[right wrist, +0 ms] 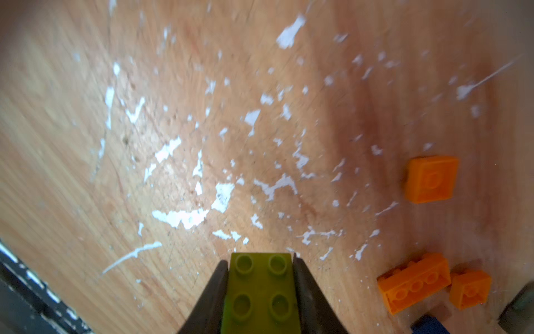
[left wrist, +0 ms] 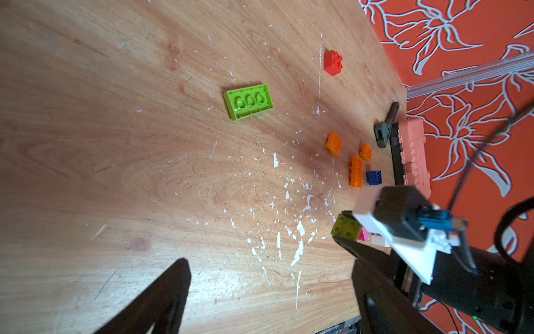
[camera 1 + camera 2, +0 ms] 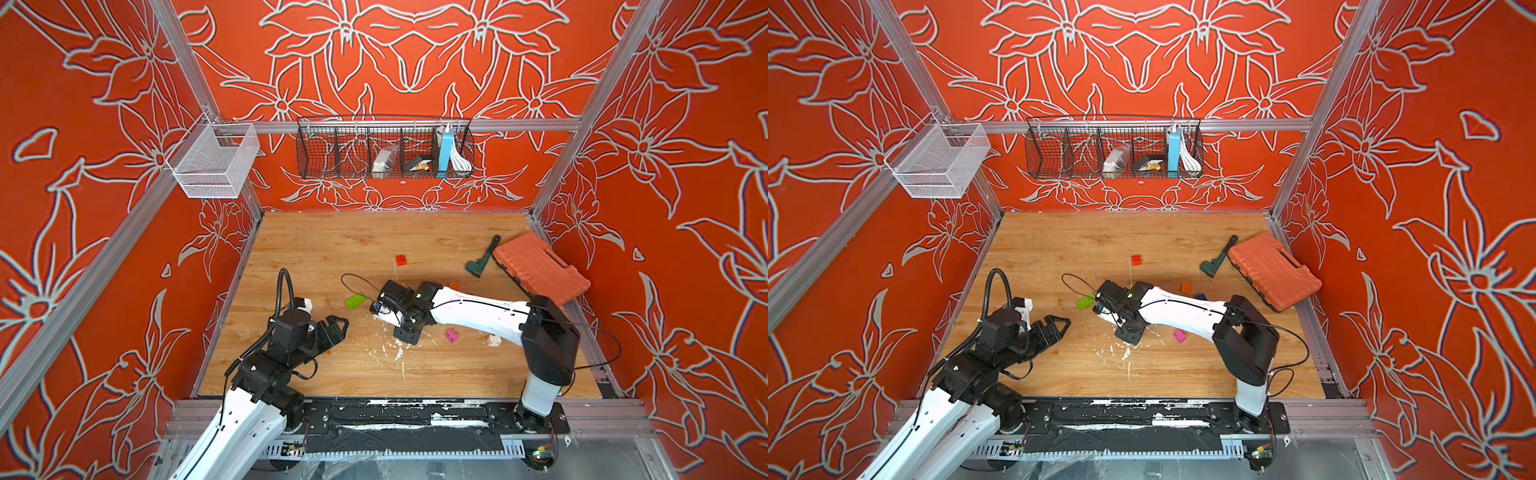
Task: Assemble the letter r with lego
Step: Pick up the lego brick from the center of the board.
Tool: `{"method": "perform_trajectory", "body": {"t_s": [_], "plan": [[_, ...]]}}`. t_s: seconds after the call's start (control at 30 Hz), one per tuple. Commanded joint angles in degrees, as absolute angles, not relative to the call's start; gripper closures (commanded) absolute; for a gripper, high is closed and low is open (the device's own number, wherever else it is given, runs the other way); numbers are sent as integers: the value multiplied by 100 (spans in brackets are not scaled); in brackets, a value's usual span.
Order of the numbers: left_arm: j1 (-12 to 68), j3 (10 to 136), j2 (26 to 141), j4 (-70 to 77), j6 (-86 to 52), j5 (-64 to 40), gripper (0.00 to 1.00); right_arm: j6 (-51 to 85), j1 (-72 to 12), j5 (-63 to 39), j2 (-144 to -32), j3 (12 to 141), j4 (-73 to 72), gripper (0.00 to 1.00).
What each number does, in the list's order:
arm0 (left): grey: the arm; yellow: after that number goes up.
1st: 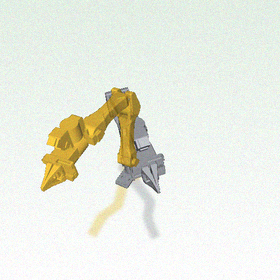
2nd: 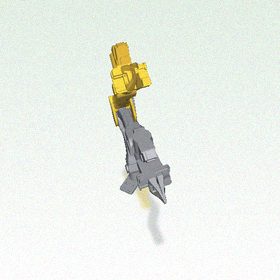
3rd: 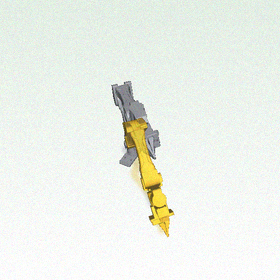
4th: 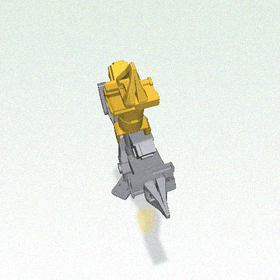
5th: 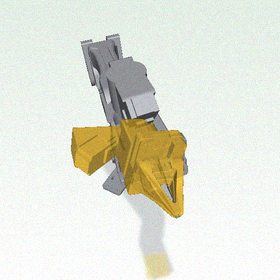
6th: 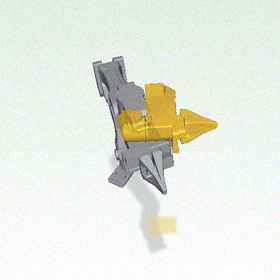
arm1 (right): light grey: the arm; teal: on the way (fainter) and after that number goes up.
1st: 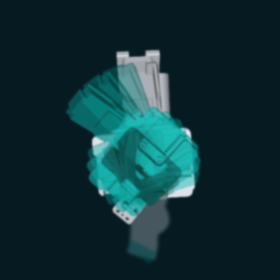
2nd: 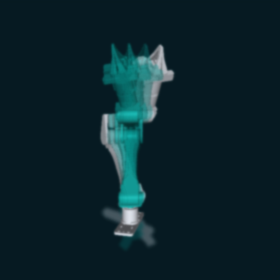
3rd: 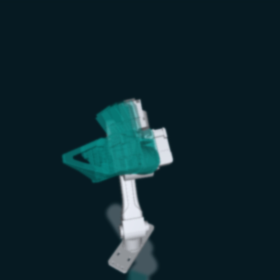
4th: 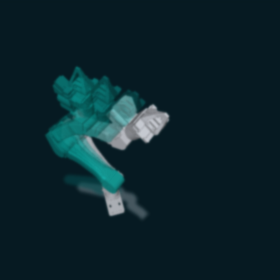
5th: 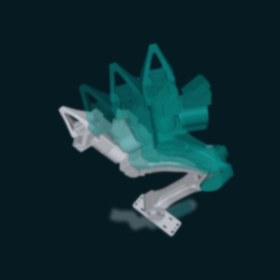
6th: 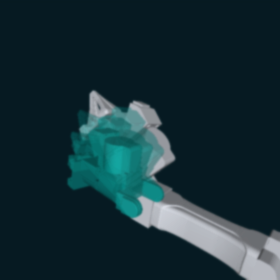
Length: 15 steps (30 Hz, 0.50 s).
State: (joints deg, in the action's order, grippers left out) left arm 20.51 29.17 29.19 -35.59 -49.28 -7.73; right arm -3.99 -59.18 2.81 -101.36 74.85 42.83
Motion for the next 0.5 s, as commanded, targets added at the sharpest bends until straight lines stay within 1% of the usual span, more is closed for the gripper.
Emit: {"method": "perform_trajectory", "body": {"t_s": [0.0, 0.07, 0.17, 0.37, 0.47], "plan": [[2004, 3282, 3195, -3768, -4770, -856, 12, 272, -5761, 460, -9797, 7013, 2450, 87], [2002, 3488, 3349, -3870, -4729, -894, 12, 409, -5724, 626, -9644, 6699, 1531, 87], [2000, 3714, 3498, -3969, -4702, -959, 12, 601, -5653, 892, -9625, 6423, 532, 87], [2006, 4024, 3612, -4256, -4650, -1038, 12, 932, -5634, 1099, -10034, 5979, -944, 88], [1996, 4103, 3607, -4375, -4606, -1018, 12, 1133, -5634, 1024, -10264, 5808, -1377, 88]]}}
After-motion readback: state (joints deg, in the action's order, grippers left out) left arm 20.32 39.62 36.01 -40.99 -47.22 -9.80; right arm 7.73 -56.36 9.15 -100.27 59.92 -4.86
